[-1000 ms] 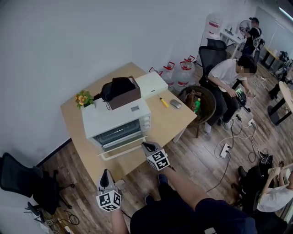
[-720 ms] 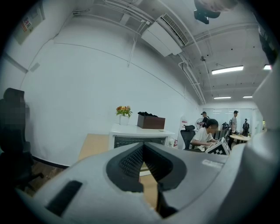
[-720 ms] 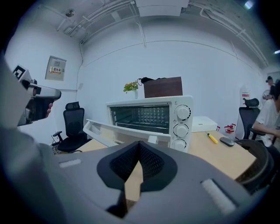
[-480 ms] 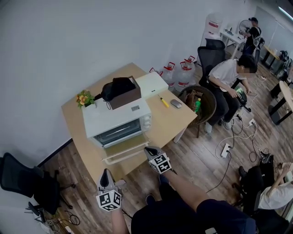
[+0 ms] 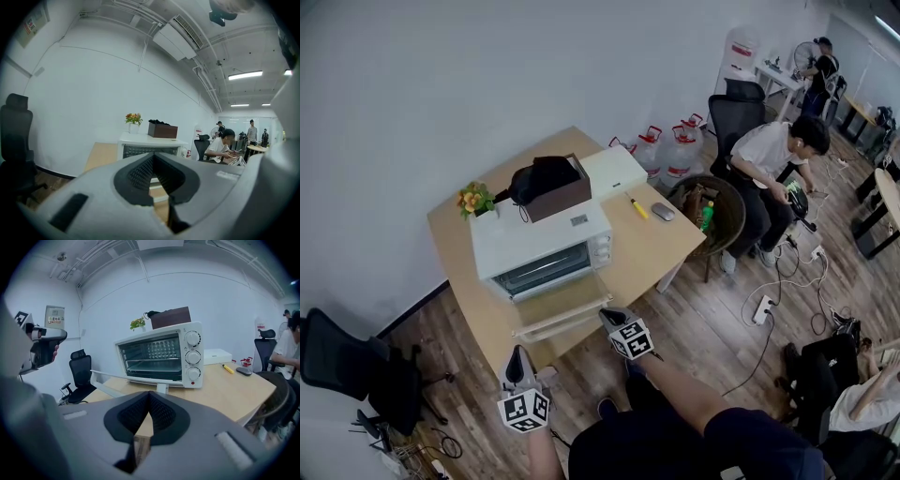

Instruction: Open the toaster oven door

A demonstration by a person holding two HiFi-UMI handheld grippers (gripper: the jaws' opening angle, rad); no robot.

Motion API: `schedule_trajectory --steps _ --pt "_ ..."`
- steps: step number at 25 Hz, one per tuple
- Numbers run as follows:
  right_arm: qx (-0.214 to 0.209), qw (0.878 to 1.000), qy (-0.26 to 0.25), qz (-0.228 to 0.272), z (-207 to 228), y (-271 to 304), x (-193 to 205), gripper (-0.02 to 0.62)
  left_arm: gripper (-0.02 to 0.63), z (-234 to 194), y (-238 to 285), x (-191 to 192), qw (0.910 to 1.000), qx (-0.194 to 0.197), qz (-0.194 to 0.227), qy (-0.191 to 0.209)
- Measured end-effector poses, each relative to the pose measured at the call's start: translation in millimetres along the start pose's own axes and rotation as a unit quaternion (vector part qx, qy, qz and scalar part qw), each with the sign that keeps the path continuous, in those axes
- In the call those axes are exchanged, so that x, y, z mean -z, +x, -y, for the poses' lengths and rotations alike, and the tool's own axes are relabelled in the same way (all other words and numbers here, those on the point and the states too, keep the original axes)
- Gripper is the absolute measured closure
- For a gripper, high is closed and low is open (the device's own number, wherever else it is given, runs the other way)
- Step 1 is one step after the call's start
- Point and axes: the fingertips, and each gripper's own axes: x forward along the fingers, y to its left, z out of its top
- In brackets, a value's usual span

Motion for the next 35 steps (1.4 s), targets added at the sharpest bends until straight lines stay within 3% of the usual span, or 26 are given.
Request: schedule_trajectory --steps 10,18,35 --pt "0.000 0.999 0.042 -0.034 0.3 2.7 34.5 0.584 0.611 0.5 -4.1 6.4 0.9999 -0.007 -0.009 0.000" --pt "-0.013 0.999 0.028 -0.035 -5.2 9.8 33.7 0.584 0.611 0.1 -5.0 9.4 0.9998 -0.014 -0.011 -0.004" --pt "-0.015 0.996 0.060 -0.065 -4.8 14.3 59.6 0.584 0.611 -1.3 -3.2 17.8 0.9996 -0.021 -0.018 -0.007"
